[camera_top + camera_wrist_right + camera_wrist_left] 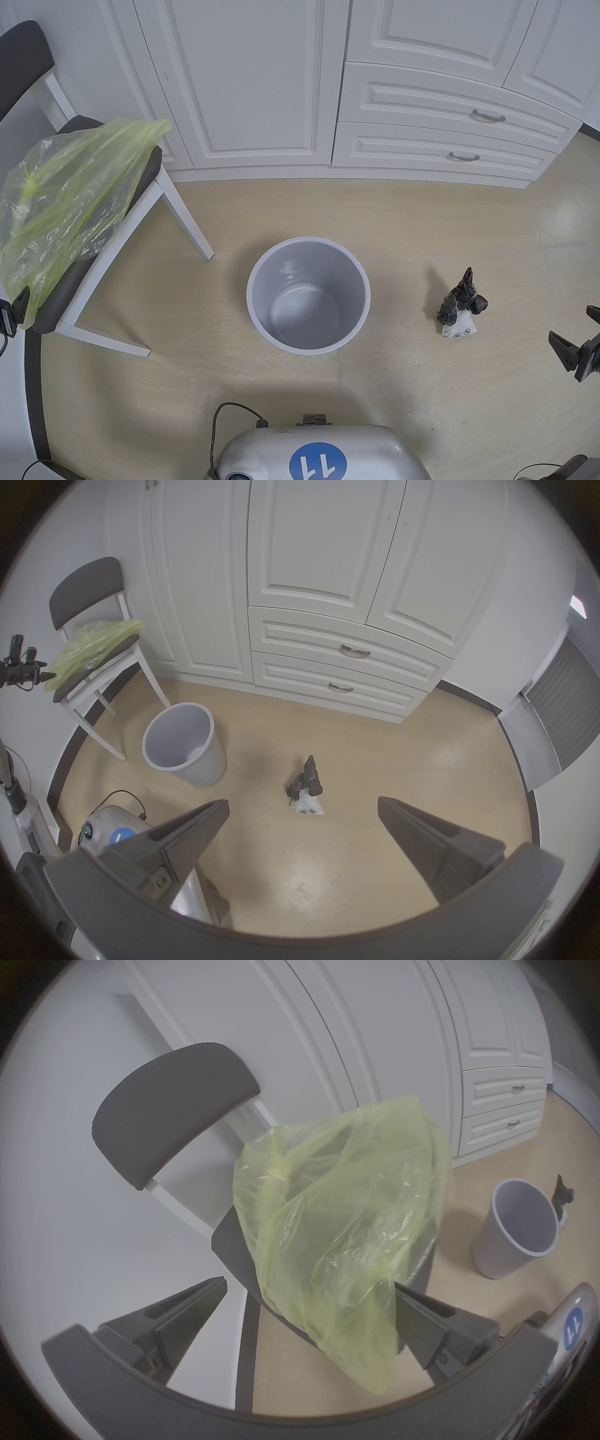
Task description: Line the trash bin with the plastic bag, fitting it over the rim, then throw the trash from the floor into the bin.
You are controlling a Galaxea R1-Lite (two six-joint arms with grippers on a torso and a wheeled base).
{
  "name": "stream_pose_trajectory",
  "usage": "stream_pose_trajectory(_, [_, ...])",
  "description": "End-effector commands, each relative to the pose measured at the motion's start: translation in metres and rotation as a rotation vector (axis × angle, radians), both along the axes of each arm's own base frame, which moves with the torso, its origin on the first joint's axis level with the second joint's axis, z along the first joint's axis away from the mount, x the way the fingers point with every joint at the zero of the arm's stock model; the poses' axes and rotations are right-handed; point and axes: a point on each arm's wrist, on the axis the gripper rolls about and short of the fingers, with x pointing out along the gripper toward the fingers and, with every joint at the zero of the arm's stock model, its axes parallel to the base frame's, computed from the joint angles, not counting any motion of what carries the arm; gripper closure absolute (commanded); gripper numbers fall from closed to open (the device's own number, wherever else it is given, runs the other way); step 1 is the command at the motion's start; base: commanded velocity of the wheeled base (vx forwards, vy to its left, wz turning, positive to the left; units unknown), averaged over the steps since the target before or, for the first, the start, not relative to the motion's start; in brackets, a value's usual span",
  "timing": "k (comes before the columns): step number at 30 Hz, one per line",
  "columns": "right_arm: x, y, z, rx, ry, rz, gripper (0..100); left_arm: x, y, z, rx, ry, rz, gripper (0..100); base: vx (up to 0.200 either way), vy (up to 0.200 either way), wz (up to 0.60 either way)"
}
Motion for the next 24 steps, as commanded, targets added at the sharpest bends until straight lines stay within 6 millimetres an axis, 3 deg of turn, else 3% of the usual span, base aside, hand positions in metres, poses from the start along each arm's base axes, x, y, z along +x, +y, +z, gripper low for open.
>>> stream_pose_trajectory(1, [0.0, 0.0, 0.0, -0.006, 0.0, 0.003, 0, 0.013, 0.014, -0.016, -0.046, 0.053, 0.037, 0, 0.0, 0.0, 0.0])
stream_pose_trajectory(6, [0.0, 0.0, -0.003, -0.012, 0.008, 0.005, 0, 0.009, 0.023, -0.008, -0.048, -0.005, 0.098, 0, 0.0, 0.0, 0.0])
stream_pose_trajectory(17, [-0.001, 0.004, -0.004, -0.013, 0.014, 0.058, 0, -0.01, 0.056, 0.031, -0.037, -0.205, 0.279, 0, 0.0, 0.0, 0.0])
stream_pose_trajectory(24, [-0.001, 0.005, -0.007, -0.014, 0.021, 0.07, 0, -0.003, 0.063, 0.026, -0.121, -0.2, 0.193, 0, 0.0, 0.0, 0.0])
